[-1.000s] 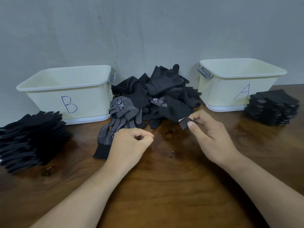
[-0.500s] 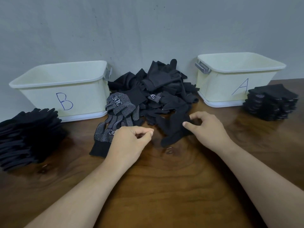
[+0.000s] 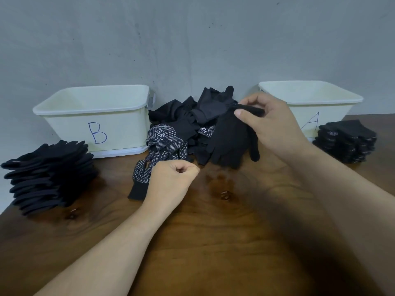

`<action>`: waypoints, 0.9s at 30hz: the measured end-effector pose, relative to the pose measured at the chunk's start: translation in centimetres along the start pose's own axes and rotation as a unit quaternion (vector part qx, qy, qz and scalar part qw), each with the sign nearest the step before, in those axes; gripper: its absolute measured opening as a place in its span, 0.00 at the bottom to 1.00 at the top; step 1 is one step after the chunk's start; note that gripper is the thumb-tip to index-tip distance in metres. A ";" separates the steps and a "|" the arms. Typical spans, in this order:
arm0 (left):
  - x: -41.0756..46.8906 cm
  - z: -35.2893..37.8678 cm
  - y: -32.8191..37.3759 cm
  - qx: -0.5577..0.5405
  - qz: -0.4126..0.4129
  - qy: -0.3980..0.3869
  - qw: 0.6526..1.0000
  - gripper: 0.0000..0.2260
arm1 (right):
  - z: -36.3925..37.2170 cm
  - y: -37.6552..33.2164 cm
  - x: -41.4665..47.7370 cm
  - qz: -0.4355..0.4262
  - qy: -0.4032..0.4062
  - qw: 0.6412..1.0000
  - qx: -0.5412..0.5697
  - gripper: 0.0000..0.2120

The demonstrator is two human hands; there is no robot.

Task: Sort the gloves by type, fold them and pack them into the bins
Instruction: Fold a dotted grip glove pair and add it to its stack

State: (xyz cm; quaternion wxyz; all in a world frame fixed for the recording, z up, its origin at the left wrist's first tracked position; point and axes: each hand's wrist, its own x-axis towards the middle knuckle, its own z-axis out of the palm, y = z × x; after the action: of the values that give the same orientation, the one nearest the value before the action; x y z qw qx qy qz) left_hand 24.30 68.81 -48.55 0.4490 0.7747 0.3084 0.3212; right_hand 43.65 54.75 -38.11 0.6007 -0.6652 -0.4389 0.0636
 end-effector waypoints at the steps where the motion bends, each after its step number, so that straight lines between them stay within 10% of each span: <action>1: 0.0 0.0 0.0 -0.005 -0.001 0.003 1.000 0.08 | -0.1 -0.3 -0.2 -0.003 -0.005 1.000 -0.001 0.04; 10: 0.1 -0.1 0.0 -0.010 0.043 0.027 0.999 0.05 | -0.8 -0.4 -8.6 0.051 -0.262 0.962 -0.058 0.09; 27: -1.0 1.5 -0.5 0.168 0.186 -0.114 0.961 0.09 | 1.1 8.4 -8.6 -0.061 -0.264 0.928 -0.256 0.16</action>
State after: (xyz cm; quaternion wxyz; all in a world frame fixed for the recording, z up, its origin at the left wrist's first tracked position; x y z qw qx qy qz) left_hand 24.75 67.57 -49.81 0.2771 0.9141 0.1552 0.2518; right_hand 42.02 50.83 -49.42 0.2754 -0.7274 -0.6226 0.0858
